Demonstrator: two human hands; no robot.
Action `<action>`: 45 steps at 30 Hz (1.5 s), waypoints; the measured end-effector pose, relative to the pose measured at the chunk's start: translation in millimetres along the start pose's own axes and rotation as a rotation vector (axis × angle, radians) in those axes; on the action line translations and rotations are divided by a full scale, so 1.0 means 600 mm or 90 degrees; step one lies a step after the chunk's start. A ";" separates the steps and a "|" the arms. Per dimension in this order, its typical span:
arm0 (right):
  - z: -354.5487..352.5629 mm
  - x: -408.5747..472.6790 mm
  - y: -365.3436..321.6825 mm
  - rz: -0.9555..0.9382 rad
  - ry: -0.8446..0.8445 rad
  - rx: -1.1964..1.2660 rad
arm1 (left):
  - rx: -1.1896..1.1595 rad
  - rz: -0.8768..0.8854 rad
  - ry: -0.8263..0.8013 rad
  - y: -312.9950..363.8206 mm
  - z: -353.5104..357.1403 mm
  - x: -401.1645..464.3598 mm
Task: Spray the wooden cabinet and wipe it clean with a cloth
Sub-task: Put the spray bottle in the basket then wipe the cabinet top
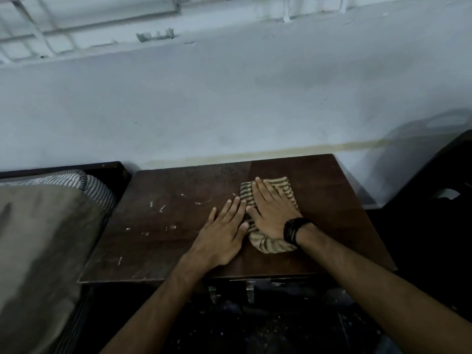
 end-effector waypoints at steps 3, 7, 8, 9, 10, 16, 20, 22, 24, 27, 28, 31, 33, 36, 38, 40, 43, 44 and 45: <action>0.002 0.022 0.004 -0.015 -0.001 -0.008 | 0.023 -0.041 0.069 -0.029 -0.006 0.003; 0.002 -0.026 -0.014 -0.045 0.028 -0.028 | 0.026 -0.052 0.090 -0.046 -0.004 -0.011; 0.002 -0.048 -0.025 -0.054 0.041 -0.034 | 0.023 -0.053 0.095 -0.049 -0.005 -0.013; 0.001 -0.069 -0.036 -0.063 0.050 -0.037 | 0.022 -0.055 0.099 -0.054 -0.007 -0.013; 0.002 -0.085 -0.045 -0.068 0.056 -0.034 | 0.022 -0.056 0.100 -0.057 -0.008 -0.014; -0.003 -0.042 -0.044 -0.075 0.058 -0.016 | 0.008 -0.047 0.121 -0.050 -0.022 -0.023; -0.007 0.077 -0.036 -0.091 0.035 -0.029 | 0.011 -0.037 0.122 -0.021 -0.007 -0.053; -0.013 0.127 -0.035 -0.089 0.021 -0.029 | 0.020 -0.047 0.108 -0.016 0.004 -0.059; -0.018 0.157 -0.033 -0.085 0.019 -0.031 | 0.035 -0.058 0.104 -0.015 0.003 -0.055; -0.021 0.169 -0.035 -0.081 0.024 -0.042 | 0.053 -0.067 0.087 -0.006 -0.011 -0.049; -0.021 0.166 -0.035 -0.077 0.026 -0.046 | 0.057 -0.073 0.079 -0.004 -0.014 -0.047; -0.016 0.130 -0.039 -0.065 0.035 -0.041 | 0.059 -0.094 0.056 -0.004 -0.022 -0.049; -0.011 0.085 -0.043 -0.069 0.044 -0.034 | 0.049 -0.092 0.054 -0.004 -0.027 -0.050; -0.001 0.002 -0.053 -0.075 0.059 -0.029 | 0.012 -0.084 0.059 -0.003 -0.031 -0.054; 0.003 -0.046 -0.064 -0.066 0.075 -0.037 | -0.029 -0.086 0.064 -0.006 -0.037 -0.054; 0.006 -0.077 -0.074 -0.057 0.081 -0.038 | -0.057 -0.088 0.058 -0.011 -0.040 -0.052; 0.007 -0.079 -0.075 -0.054 0.078 -0.023 | -0.079 -0.088 0.039 -0.019 -0.041 -0.048; 0.006 -0.071 -0.073 -0.054 0.078 -0.021 | -0.081 -0.085 0.039 -0.021 -0.042 -0.047; 0.006 -0.060 -0.071 -0.053 0.078 -0.023 | -0.087 -0.082 0.046 -0.022 -0.044 -0.048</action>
Point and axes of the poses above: each hand's wrist, its own x-axis towards the middle knuckle, its own z-axis out of the palm, y = z × x, the point moved 6 cm from there along x, towards the middle knuckle, and after that the axes turned 11 degrees about -x, right-handed, at the moved point
